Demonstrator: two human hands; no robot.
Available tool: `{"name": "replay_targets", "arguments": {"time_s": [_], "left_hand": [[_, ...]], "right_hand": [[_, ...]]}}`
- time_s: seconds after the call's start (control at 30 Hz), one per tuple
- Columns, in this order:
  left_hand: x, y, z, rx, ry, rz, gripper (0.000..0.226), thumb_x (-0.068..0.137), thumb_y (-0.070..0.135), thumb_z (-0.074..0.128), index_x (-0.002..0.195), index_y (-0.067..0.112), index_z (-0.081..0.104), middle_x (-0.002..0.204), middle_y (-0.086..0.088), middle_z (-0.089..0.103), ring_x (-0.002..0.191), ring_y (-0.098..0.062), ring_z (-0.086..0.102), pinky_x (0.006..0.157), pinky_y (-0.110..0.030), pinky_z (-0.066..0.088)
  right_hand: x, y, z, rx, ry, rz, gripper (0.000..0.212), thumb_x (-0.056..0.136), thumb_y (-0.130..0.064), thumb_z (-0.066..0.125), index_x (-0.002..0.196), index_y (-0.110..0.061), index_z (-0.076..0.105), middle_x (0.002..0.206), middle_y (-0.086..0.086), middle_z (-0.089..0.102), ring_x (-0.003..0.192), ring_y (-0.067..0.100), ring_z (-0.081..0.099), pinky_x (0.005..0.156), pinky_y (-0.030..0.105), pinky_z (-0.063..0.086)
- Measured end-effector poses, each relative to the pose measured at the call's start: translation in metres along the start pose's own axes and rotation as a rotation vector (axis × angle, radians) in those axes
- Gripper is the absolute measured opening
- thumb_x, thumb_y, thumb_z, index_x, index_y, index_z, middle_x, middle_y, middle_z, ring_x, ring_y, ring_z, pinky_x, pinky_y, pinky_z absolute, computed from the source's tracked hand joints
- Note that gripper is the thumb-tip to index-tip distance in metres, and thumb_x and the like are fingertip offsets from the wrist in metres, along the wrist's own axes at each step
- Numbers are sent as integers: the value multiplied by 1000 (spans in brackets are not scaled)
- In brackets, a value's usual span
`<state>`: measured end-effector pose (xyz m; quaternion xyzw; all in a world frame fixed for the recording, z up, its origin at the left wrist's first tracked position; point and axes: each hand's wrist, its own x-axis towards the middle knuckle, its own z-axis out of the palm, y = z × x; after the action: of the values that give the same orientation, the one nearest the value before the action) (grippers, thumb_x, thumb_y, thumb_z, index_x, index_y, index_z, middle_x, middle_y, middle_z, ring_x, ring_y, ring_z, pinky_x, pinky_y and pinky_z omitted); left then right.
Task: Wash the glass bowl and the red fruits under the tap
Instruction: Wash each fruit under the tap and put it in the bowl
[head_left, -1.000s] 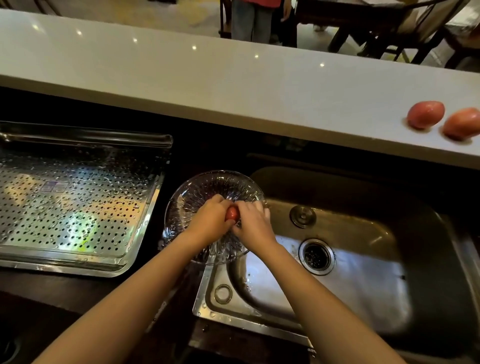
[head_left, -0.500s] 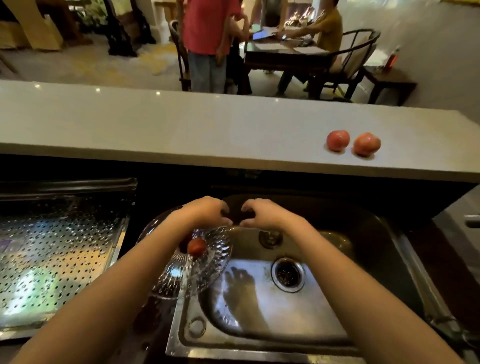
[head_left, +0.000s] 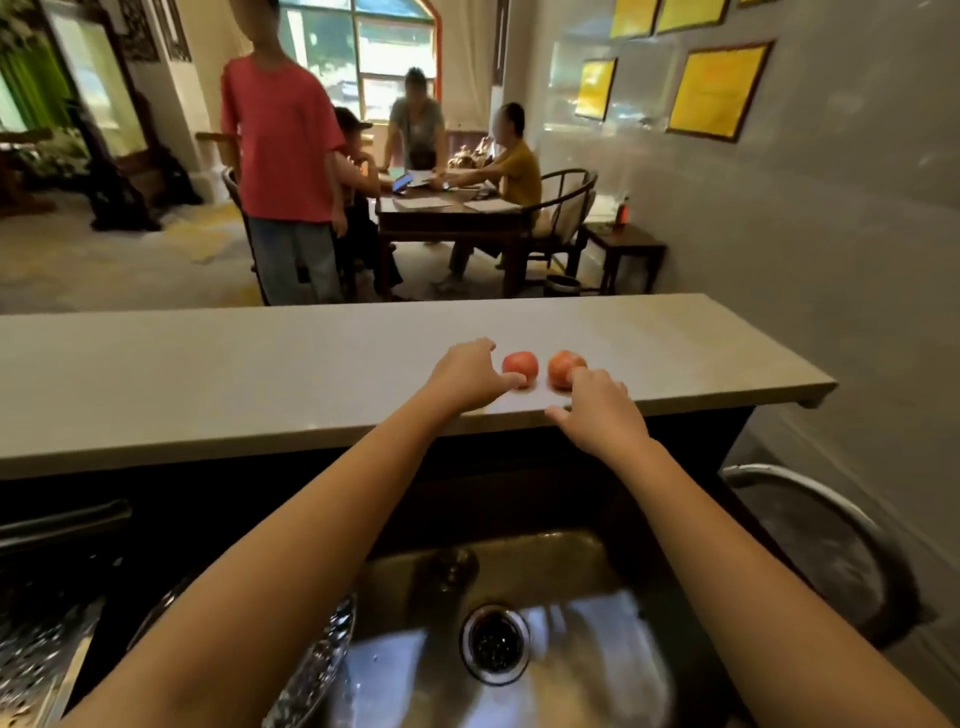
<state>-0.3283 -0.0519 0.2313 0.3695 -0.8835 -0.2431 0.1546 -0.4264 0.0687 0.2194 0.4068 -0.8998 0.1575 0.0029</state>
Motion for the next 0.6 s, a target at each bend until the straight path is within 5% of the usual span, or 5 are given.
{"name": "replay_targets", "arguments": {"time_s": [0.2, 0.33, 0.6], "left_hand": [[32, 10, 44, 4, 52, -45, 63, 78, 47, 65, 125, 9, 48, 123, -13, 57, 109, -27, 54, 84, -33, 41], [42, 10, 55, 7, 103, -65, 57, 78, 42, 66, 124, 12, 49, 121, -12, 56, 111, -29, 50, 93, -38, 43], [37, 7, 61, -176, 188, -92, 51, 74, 25, 74, 117, 16, 48, 119, -10, 56, 111, -27, 48, 91, -38, 46]], "right_hand": [[2, 33, 26, -41, -42, 34, 70, 88, -44, 54, 140, -7, 25, 148, 18, 25, 138, 35, 19, 115, 42, 22], [3, 44, 44, -63, -95, -13, 86, 90, -46, 50, 148, -8, 0, 157, 17, -6, 144, 34, -11, 117, 43, 0], [3, 58, 66, -131, -23, -75, 101, 83, -53, 56, 147, -12, -11, 157, 13, -14, 143, 31, -18, 116, 41, -3]]}}
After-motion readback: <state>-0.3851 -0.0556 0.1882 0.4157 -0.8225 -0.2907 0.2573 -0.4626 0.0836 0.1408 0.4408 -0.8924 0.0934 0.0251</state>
